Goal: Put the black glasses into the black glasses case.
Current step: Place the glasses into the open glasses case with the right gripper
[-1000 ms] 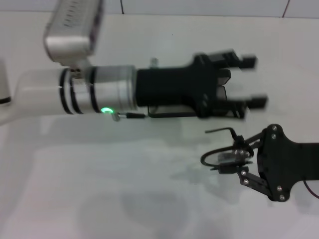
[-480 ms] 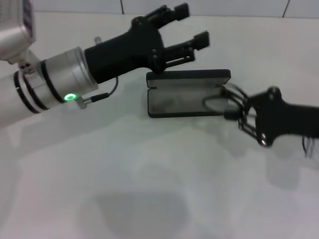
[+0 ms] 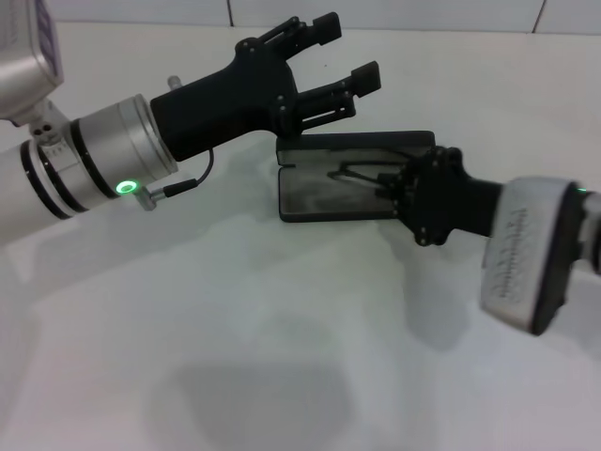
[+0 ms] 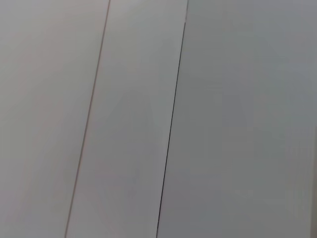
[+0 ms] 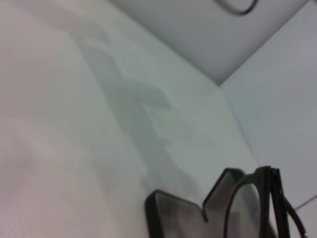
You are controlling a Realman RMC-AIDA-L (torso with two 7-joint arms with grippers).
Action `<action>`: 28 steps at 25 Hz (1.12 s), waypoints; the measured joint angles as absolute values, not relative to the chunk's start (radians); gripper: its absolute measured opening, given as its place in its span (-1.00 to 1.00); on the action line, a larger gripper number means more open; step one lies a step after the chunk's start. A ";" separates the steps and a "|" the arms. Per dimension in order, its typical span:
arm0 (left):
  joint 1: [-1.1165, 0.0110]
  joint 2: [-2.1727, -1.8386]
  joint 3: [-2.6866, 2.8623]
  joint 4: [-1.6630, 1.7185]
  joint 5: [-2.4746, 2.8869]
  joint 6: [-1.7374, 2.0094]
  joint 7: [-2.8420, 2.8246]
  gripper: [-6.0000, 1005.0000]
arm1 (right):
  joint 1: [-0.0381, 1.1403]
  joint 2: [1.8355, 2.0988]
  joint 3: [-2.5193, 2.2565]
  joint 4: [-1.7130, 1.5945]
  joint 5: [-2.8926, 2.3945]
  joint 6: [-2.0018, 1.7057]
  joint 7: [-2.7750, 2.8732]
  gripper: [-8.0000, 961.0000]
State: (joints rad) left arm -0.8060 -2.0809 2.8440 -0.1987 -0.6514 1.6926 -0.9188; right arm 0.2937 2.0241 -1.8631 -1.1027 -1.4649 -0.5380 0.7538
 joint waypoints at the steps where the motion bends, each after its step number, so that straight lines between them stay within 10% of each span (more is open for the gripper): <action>1: -0.807 -2.082 2.844 -0.199 -0.650 1.692 -0.919 0.72 | 0.297 2.024 -1.899 -1.105 -1.471 -0.486 0.754 -0.69; 28: -0.802 -2.085 2.844 -0.198 -0.635 1.695 -0.912 0.72 | 0.379 2.028 -2.245 -1.079 -1.439 -0.013 0.766 -0.57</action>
State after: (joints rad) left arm -0.8023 -2.0847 2.8440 -0.1984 -0.6353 1.6950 -0.9116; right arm 0.3785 2.0279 -2.2447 -1.0793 -1.4389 -0.0126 0.7655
